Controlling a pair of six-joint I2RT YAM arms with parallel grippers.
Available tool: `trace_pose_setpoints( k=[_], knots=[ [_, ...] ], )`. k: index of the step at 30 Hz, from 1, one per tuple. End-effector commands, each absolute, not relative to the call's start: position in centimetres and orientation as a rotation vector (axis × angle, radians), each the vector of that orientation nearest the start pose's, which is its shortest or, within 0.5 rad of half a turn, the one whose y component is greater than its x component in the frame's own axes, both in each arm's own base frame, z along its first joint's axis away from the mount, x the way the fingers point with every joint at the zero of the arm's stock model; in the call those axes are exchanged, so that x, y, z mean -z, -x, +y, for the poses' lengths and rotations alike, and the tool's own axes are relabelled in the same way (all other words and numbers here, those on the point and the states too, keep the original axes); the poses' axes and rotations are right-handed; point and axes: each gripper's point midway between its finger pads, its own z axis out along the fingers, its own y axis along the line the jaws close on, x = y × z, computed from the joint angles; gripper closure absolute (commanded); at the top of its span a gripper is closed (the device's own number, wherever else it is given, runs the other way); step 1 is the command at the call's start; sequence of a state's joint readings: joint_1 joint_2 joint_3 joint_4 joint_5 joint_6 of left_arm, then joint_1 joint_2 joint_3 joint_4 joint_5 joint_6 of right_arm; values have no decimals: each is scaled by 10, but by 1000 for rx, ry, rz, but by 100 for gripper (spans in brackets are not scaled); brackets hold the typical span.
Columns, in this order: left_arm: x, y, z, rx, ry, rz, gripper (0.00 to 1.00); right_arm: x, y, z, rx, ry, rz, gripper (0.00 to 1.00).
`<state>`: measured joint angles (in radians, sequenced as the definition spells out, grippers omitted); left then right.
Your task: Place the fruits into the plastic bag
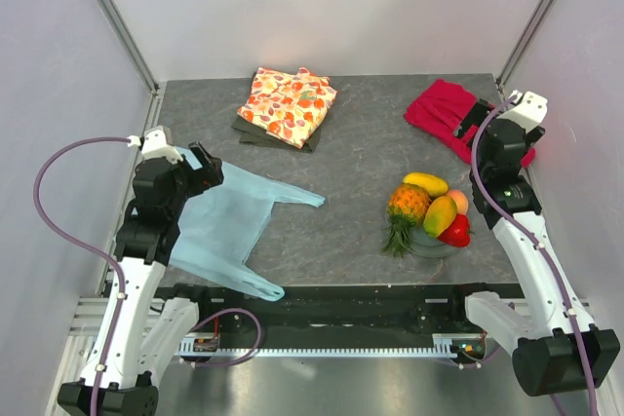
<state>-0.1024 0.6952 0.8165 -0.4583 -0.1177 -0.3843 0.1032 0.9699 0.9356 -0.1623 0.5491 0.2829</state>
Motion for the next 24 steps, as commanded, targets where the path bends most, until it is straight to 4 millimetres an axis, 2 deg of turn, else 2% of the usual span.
trace_pose_setpoints(
  k=[1, 6, 10, 14, 19, 20, 22, 23, 24],
  knots=[
    [-273, -277, -25, 232, 332, 1840, 2, -301, -343, -43, 176, -537, 1649, 2],
    [-275, -275, -25, 231, 322, 1833, 2, -301, -345, -41, 171, -527, 1654, 2],
    [-278, -274, -35, 271, 243, 1821, 1, -301, -347, -38, 157, -505, 1661, 2],
    [-273, -273, -40, 287, 193, 1831, 2, -302, -353, -25, 111, -410, 1684, 3],
    [-257, -276, -59, 364, 108, 1908, 9, -290, -371, 20, -25, -175, 1776, 14],
    [-253, -277, -61, 366, 104, 1924, 9, -286, -377, 41, -59, -106, 1804, 17],
    [-242, -279, -66, 371, 97, 1965, 10, -285, -380, 71, -69, 30, 1830, 19],
    [-239, -279, -72, 384, 84, 1977, 10, -272, -380, 108, -109, 146, 1870, 19],
    [-236, -279, -76, 391, 84, 1987, 10, -265, -379, 126, -112, 226, 1895, 20]
  ],
)
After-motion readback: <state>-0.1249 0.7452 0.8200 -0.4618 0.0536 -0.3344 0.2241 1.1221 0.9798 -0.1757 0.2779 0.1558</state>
